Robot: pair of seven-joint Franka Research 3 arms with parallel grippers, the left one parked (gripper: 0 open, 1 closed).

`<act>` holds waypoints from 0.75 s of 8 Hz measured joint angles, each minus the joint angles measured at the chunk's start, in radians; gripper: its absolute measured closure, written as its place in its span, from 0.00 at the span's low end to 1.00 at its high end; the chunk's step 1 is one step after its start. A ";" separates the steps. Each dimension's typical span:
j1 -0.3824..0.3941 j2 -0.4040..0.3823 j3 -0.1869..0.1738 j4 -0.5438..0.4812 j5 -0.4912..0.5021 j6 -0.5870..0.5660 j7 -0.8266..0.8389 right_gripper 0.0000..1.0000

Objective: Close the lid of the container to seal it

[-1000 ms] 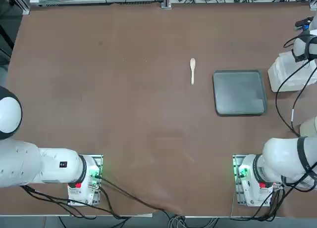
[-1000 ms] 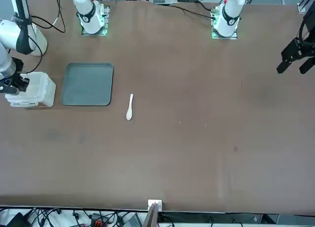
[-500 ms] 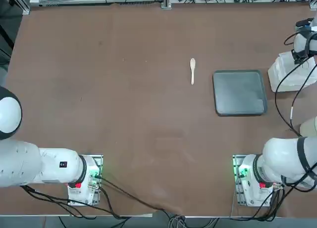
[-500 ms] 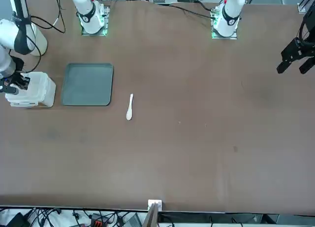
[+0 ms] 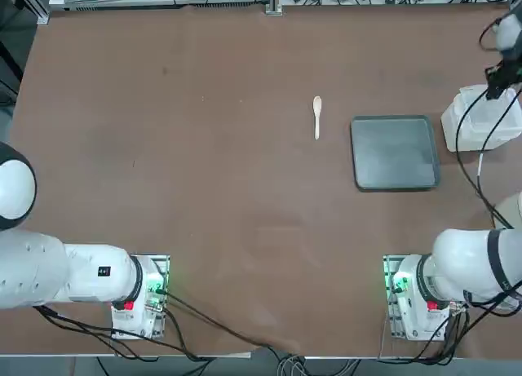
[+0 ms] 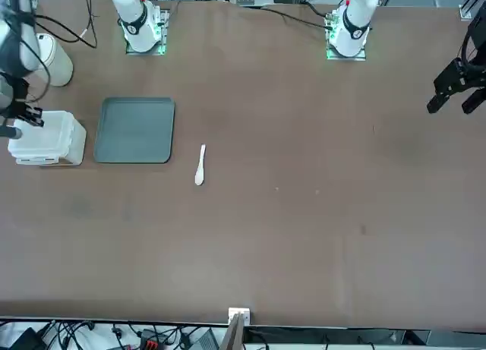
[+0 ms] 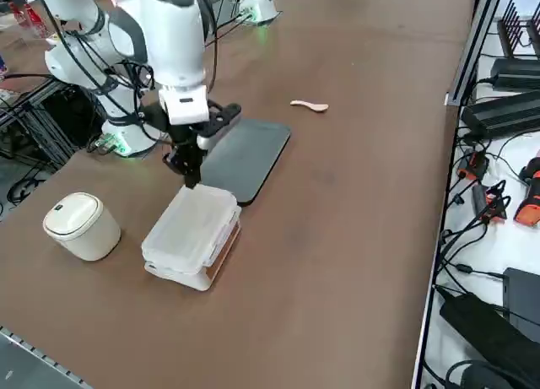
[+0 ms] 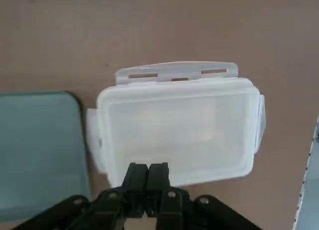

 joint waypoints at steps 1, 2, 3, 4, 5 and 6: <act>0.002 -0.005 0.000 0.060 0.032 -0.077 -0.028 0.98; 0.005 -0.007 0.000 0.104 0.055 -0.117 -0.035 0.98; 0.006 -0.007 0.000 0.131 0.098 -0.143 -0.036 0.98; 0.009 -0.008 0.002 0.164 0.146 -0.190 -0.037 0.98; 0.019 -0.012 0.008 0.220 0.173 -0.274 -0.036 0.98; 0.037 -0.019 0.016 0.290 0.183 -0.371 -0.009 0.98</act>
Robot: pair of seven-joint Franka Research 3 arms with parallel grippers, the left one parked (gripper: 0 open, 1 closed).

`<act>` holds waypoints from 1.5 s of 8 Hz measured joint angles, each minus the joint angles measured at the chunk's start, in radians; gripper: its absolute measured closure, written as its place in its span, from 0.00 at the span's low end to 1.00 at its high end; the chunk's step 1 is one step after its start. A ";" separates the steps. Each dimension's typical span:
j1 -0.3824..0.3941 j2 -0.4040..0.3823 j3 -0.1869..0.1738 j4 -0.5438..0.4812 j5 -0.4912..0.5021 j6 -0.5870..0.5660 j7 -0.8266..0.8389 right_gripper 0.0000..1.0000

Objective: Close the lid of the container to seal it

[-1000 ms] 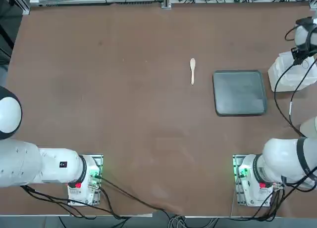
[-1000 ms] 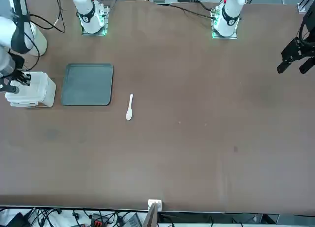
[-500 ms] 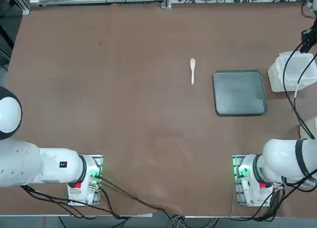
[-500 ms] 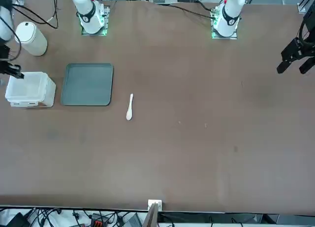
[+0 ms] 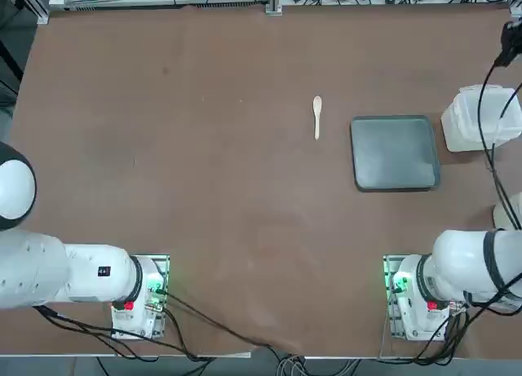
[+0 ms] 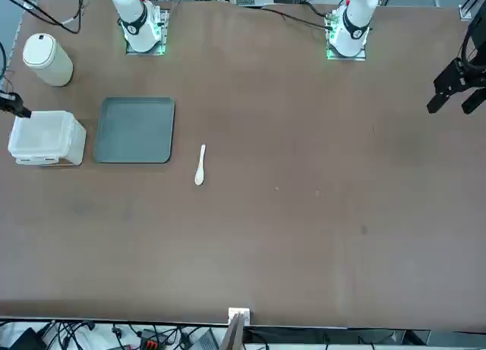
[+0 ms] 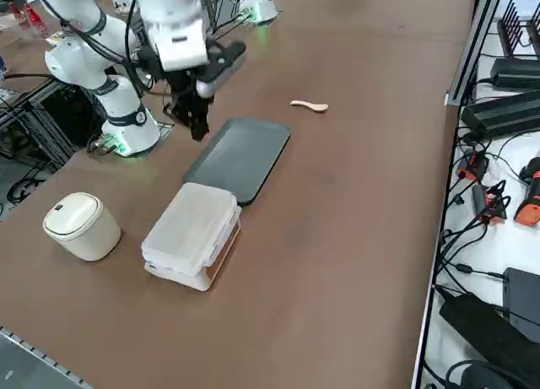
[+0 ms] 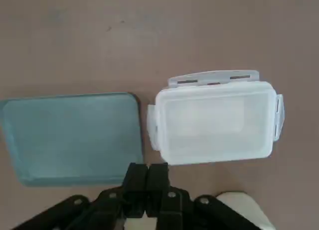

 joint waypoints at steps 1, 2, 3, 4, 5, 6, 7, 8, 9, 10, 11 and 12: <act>0.026 -0.008 0.006 0.065 0.002 -0.078 0.039 0.98; 0.055 -0.012 0.010 0.123 0.004 -0.146 0.080 0.97; 0.081 -0.011 0.012 0.170 0.015 -0.214 0.126 0.84; 0.103 -0.011 0.013 0.201 0.032 -0.267 0.167 0.67; 0.116 -0.011 0.014 0.215 0.042 -0.289 0.187 0.47; 0.124 -0.011 0.016 0.223 0.044 -0.292 0.191 0.29; 0.132 -0.010 0.017 0.237 0.045 -0.292 0.194 0.12; 0.143 -0.010 0.020 0.250 0.045 -0.292 0.200 0.00; 0.157 -0.009 0.023 0.256 0.047 -0.292 0.207 0.00; 0.172 -0.007 0.030 0.256 0.047 -0.290 0.214 0.00; 0.184 -0.006 0.037 0.256 0.045 -0.279 0.220 0.00; 0.193 -0.004 0.040 0.257 0.044 -0.260 0.223 0.00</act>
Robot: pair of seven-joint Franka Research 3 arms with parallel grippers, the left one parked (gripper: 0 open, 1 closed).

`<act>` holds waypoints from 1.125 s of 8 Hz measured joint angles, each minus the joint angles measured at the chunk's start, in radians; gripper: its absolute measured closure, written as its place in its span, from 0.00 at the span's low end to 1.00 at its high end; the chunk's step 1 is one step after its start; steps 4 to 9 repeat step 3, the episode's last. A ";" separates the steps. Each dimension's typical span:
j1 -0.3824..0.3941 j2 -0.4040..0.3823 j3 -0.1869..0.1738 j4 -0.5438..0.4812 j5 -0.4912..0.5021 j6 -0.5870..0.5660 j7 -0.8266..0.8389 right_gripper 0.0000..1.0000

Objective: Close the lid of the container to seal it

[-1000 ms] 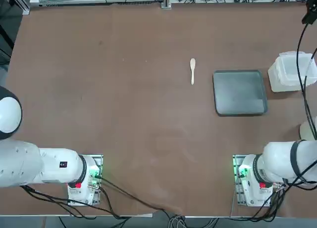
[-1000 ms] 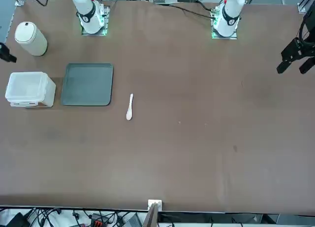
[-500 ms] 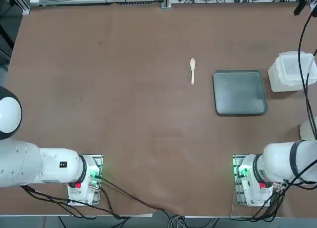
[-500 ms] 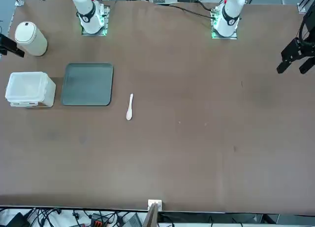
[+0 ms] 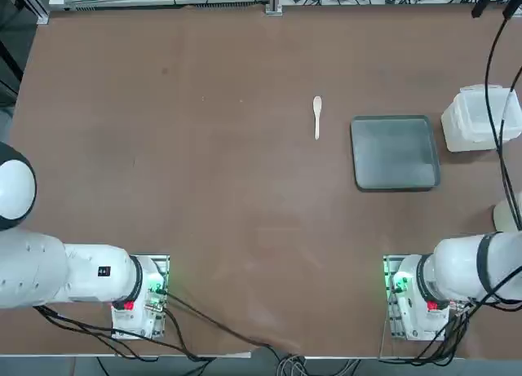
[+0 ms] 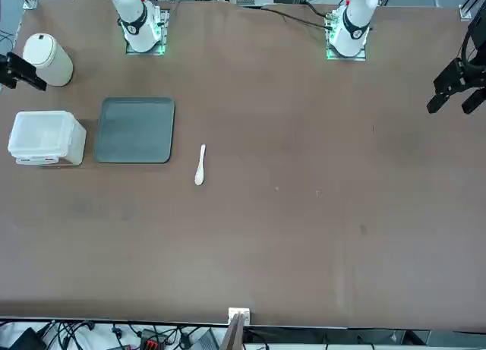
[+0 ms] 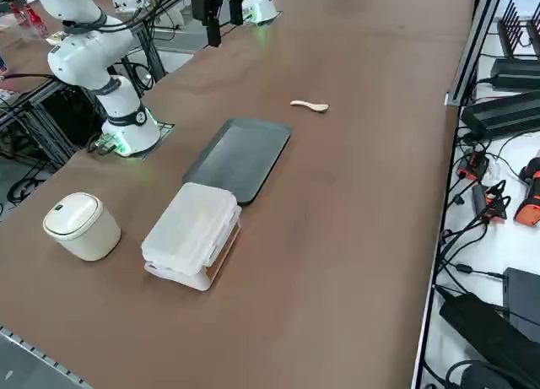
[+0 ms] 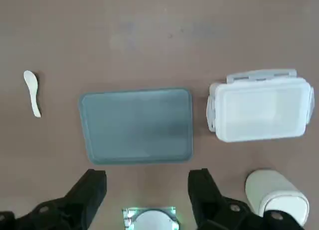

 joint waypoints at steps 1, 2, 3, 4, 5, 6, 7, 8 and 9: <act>0.005 0.004 0.001 0.000 -0.001 0.022 0.000 0.00; 0.007 0.009 0.001 0.000 -0.011 0.036 0.000 0.00; 0.007 0.012 0.001 0.000 -0.024 0.045 0.000 0.00; 0.007 0.012 0.001 0.000 -0.024 0.045 0.000 0.00; 0.007 0.012 0.001 0.000 -0.024 0.045 0.000 0.00; 0.007 0.012 0.001 0.000 -0.024 0.045 0.000 0.00; 0.007 0.012 0.001 0.000 -0.024 0.045 0.000 0.00; 0.007 0.012 0.001 0.000 -0.024 0.045 0.000 0.00; 0.007 0.012 0.001 0.000 -0.024 0.045 0.000 0.00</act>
